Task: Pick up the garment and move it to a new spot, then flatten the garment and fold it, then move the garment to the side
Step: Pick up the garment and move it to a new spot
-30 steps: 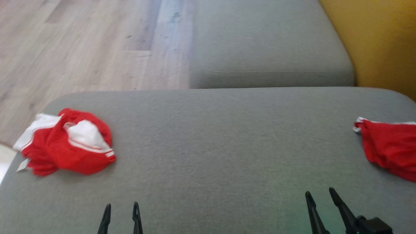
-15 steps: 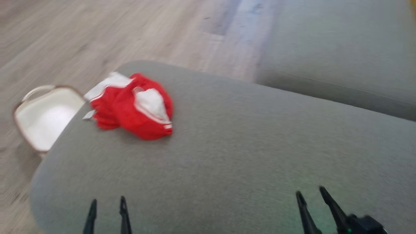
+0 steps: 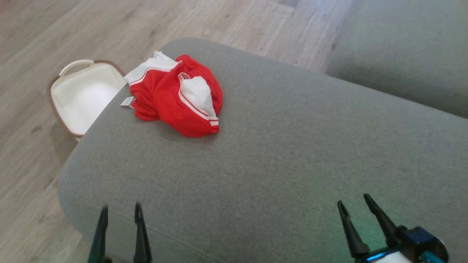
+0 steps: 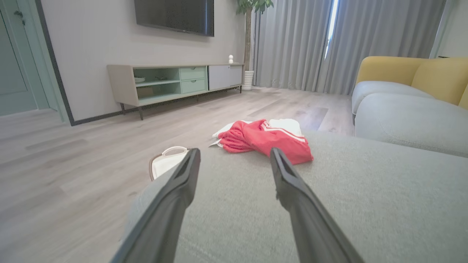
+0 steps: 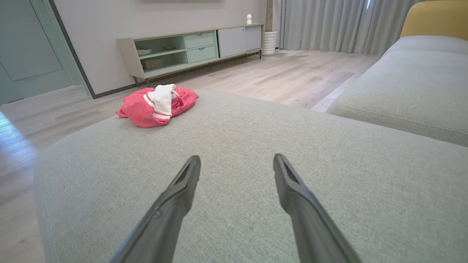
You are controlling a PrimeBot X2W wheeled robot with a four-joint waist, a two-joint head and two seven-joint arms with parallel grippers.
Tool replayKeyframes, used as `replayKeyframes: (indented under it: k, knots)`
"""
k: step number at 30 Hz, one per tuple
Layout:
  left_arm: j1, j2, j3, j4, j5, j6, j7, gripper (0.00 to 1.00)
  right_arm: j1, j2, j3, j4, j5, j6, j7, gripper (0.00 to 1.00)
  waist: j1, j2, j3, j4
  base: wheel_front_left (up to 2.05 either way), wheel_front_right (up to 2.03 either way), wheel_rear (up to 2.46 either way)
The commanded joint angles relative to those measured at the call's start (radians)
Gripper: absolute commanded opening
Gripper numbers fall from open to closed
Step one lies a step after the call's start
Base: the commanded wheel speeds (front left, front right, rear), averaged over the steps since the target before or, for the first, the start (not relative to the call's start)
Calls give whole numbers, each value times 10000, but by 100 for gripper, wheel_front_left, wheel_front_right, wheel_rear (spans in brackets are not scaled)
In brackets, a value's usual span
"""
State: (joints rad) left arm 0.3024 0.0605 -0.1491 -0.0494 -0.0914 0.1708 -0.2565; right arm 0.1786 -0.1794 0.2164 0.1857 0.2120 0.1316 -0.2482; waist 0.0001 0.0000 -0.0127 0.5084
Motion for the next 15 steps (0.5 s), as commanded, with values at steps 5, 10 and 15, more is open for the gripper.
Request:
replayKeyframes:
  k: [5,10,15]
  knots:
    - [-2736,215,427,-276,218,-519,-53,100,-25,-996,-127,-654,-81,-9,-135,100,-1,0,1280,265,0,0,0]
    - [-5044,454,298,726,303,-1018,28,100,-229,-1745,-70,-915,-132,-9,-135,100,-1,0,2192,182,0,0,0]
    - [-9117,526,116,3200,359,-1440,1648,100,-766,-2849,20,-1216,-72,-9,-135,100,-1,0,3375,-238,0,0,0]
